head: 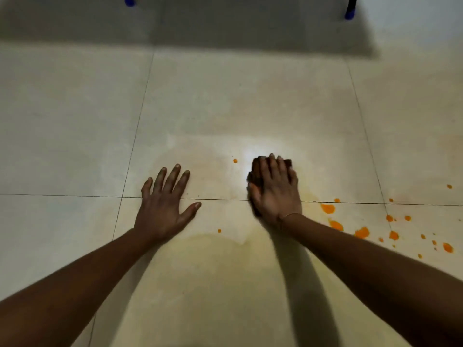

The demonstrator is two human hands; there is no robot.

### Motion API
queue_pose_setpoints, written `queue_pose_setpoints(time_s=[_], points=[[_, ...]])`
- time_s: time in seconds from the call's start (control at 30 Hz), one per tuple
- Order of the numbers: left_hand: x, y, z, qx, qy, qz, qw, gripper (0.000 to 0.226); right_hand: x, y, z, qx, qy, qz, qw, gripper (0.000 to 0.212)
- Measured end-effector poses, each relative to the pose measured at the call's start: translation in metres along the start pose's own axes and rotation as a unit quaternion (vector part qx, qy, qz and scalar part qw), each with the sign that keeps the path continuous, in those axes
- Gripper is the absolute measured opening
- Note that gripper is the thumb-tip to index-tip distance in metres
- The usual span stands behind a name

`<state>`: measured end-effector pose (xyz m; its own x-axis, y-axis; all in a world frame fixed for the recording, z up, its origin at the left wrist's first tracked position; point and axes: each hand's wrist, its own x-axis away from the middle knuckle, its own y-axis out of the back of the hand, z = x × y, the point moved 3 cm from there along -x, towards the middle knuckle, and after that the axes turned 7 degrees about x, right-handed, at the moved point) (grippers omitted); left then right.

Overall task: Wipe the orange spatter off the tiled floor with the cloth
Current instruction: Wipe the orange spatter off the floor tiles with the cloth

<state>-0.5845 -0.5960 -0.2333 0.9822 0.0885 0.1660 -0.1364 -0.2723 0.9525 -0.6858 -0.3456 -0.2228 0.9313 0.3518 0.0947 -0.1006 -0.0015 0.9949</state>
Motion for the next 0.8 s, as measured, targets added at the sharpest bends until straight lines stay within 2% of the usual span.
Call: queue_pose_setpoints(time_s=[0.1, 0.17, 0.2, 0.27, 0.3, 0.33, 0.37, 0.43, 0.5, 0.57, 0.6, 0.67, 0.7, 0.73, 0.77, 0.8], points=[[0.001, 0.001, 0.002, 0.007, 0.003, 0.001, 1.0, 0.077, 0.067, -0.001, 0.016, 0.003, 0.178, 0.056, 0.982, 0.072], [0.002, 0.001, 0.001, 0.014, 0.003, -0.001, 1.0, 0.075, 0.072, 0.003, -0.018, 0.012, 0.209, 0.052, 0.976, 0.072], [0.002, 0.0, 0.002, 0.015, 0.003, -0.004, 1.0, 0.074, 0.055, 0.001, -0.035, 0.014, 0.168, 0.038, 0.985, 0.072], [0.001, -0.001, 0.004, 0.013, 0.004, -0.005, 1.0, 0.07, -0.008, 0.004, -0.038, 0.002, 0.004, 0.024, 1.0, 0.073], [0.001, -0.002, 0.004, 0.015, 0.003, -0.01, 1.0, 0.067, -0.038, 0.008, -0.019, -0.01, -0.057, 0.012, 0.998, 0.074], [0.001, -0.002, 0.005, 0.021, 0.003, -0.014, 1.0, 0.065, -0.058, 0.009, 0.011, -0.018, -0.075, 0.008, 0.997, 0.074], [0.001, -0.002, 0.005, 0.029, 0.002, -0.018, 0.999, 0.063, -0.064, 0.009, 0.044, -0.025, -0.053, 0.007, 0.998, 0.074], [0.001, -0.001, 0.005, 0.036, -0.002, -0.027, 0.999, 0.06, -0.024, 0.004, 0.087, -0.032, 0.08, 0.031, 0.996, 0.073], [0.002, 0.0, 0.006, 0.036, -0.002, -0.028, 0.999, 0.058, 0.053, 0.003, 0.077, -0.019, 0.214, 0.064, 0.975, 0.074], [0.002, 0.0, 0.005, 0.039, -0.001, -0.032, 0.999, 0.056, 0.077, 0.003, 0.034, -0.009, 0.268, 0.051, 0.962, 0.074], [0.001, 0.0, 0.005, 0.04, -0.002, -0.035, 0.999, 0.056, 0.064, -0.003, 0.017, -0.001, 0.247, 0.045, 0.968, 0.073], [0.002, -0.002, 0.006, 0.05, -0.003, -0.042, 0.998, 0.056, 0.004, 0.0, 0.016, -0.011, 0.108, 0.022, 0.994, 0.073], [0.001, -0.002, 0.007, 0.061, -0.004, -0.053, 0.997, 0.056, -0.022, 0.004, 0.035, -0.025, 0.038, 0.022, 0.999, 0.075], [0.001, -0.003, 0.008, 0.073, -0.004, -0.065, 0.995, 0.056, -0.032, 0.005, 0.062, -0.034, 0.01, 0.024, 0.999, 0.076], [0.001, -0.003, 0.009, 0.091, -0.004, -0.075, 0.993, 0.055, -0.026, 0.003, 0.089, -0.047, 0.024, 0.022, 0.998, 0.076], [0.002, -0.002, 0.01, 0.111, -0.001, -0.087, 0.99, 0.054, -0.006, 0.0, 0.11, -0.056, 0.078, 0.025, 0.995, 0.074]])
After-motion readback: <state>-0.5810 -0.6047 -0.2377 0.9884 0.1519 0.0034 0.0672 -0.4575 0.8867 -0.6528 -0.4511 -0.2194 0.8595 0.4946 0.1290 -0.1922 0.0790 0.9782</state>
